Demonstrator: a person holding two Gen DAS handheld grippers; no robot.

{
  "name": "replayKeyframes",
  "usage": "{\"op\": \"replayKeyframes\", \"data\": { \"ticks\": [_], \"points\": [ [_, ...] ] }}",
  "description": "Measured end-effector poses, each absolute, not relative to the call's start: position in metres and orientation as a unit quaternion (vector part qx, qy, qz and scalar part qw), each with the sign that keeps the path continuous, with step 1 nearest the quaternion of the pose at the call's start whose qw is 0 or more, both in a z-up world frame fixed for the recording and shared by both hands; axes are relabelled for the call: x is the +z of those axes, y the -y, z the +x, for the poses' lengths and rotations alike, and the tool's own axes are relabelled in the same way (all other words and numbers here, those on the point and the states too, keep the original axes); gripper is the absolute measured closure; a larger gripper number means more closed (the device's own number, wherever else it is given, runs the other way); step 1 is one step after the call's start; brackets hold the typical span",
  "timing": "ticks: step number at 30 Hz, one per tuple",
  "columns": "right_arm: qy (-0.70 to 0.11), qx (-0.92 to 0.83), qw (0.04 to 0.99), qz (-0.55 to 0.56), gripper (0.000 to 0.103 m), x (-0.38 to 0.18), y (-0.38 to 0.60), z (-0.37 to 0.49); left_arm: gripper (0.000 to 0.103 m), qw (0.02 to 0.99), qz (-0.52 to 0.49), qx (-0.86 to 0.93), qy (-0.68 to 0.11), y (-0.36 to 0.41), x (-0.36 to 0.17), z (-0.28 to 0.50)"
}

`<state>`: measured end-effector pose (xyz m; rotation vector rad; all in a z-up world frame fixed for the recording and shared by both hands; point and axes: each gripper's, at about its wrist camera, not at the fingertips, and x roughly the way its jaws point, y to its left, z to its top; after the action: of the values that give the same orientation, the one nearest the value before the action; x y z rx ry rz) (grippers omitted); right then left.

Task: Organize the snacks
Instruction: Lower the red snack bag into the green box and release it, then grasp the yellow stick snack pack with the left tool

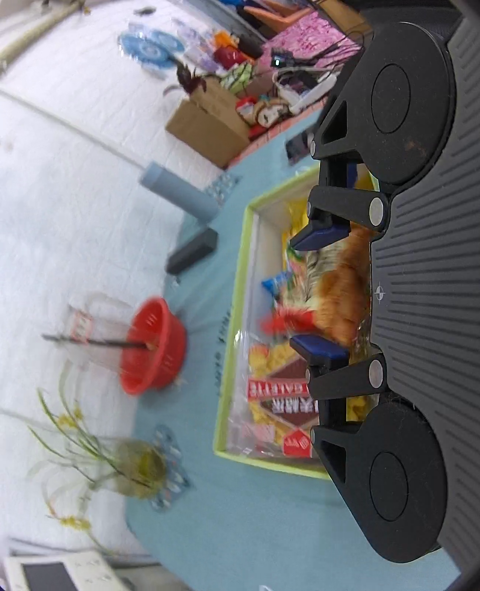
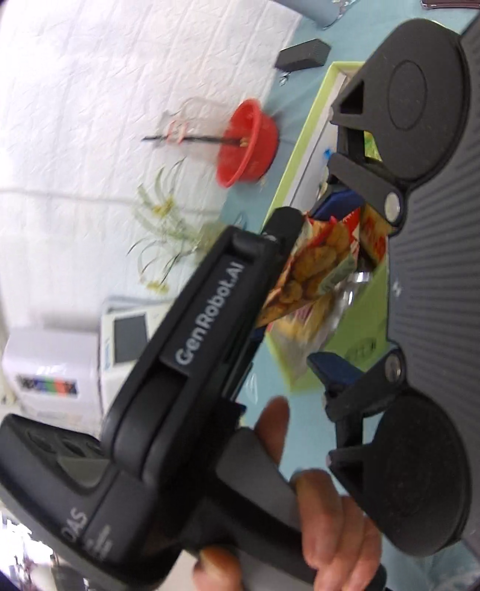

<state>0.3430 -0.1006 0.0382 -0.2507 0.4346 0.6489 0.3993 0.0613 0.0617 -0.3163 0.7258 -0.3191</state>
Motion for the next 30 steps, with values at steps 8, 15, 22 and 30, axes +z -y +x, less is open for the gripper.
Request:
{"op": "replayKeyframes", "data": {
  "ticks": [8,15,22,30],
  "points": [
    [-0.153,0.322,0.93,-0.09,0.009,0.038,0.136,0.283,0.047,0.936,-0.157,-0.159,-0.273,-0.09,0.082,0.338],
    [-0.233,0.343,0.905,-0.092,0.009,0.002,0.135,0.28,0.034,0.929,-0.109,-0.173,-0.307,-0.075,0.049,0.291],
    [-0.298,0.342,0.887,-0.086,0.009,-0.04,0.114,0.291,0.04,0.899,-0.101,-0.165,-0.394,-0.051,-0.006,0.318],
    [-0.311,0.333,0.886,-0.082,0.009,-0.052,0.106,0.296,0.041,0.885,-0.111,-0.155,-0.424,-0.045,-0.031,0.333]
  ]
}}
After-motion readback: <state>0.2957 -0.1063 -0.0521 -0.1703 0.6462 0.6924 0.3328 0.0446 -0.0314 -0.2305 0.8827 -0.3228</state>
